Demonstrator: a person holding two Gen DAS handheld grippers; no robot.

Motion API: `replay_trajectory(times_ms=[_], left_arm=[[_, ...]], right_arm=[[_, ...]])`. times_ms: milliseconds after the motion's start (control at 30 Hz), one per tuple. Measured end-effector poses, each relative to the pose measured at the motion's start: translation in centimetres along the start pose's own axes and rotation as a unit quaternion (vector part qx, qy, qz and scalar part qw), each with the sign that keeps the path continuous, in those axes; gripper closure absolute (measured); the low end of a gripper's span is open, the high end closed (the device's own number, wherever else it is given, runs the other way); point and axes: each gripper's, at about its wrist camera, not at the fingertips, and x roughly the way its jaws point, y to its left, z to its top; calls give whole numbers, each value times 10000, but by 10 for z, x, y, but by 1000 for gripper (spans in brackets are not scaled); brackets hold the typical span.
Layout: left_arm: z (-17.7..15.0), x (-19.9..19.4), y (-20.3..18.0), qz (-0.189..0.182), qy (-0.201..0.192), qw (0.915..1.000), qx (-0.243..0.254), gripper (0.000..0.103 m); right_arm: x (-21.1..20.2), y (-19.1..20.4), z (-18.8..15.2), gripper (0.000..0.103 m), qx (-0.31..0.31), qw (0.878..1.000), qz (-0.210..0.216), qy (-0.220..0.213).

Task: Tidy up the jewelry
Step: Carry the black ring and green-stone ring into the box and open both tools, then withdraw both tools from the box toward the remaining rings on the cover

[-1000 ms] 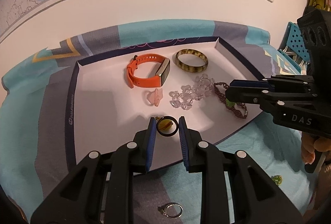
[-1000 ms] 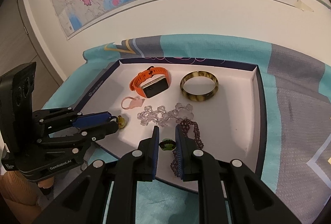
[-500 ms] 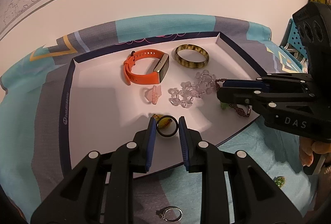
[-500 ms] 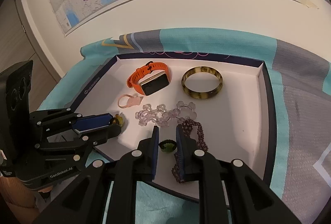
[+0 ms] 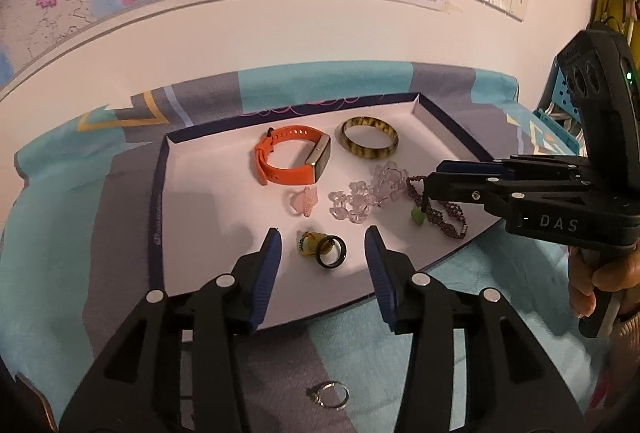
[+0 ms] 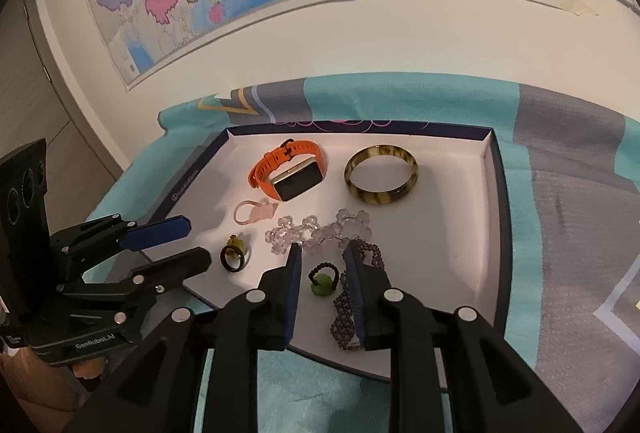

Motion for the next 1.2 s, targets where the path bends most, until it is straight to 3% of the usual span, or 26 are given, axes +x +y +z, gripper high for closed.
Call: replay_trajectory(times_ms=[367, 667, 867, 1200], left_arm=[[-19, -38, 15, 76, -239, 9995, -178, 53], [-46, -61, 35, 201, -245, 9989, -351, 53], [-68, -62, 40, 215, -27, 9988, -440, 53], [-88, -62, 34, 83, 148, 9986, -494, 53]], right_arm=[[-32, 1, -20, 78, -15, 9998, 76, -168], [-64, 2, -70, 69, -36, 10000, 69, -58], [-67, 6, -103, 68, -86, 9996, -114, 239], [-68, 30, -121, 67, -488, 9979, -76, 416]])
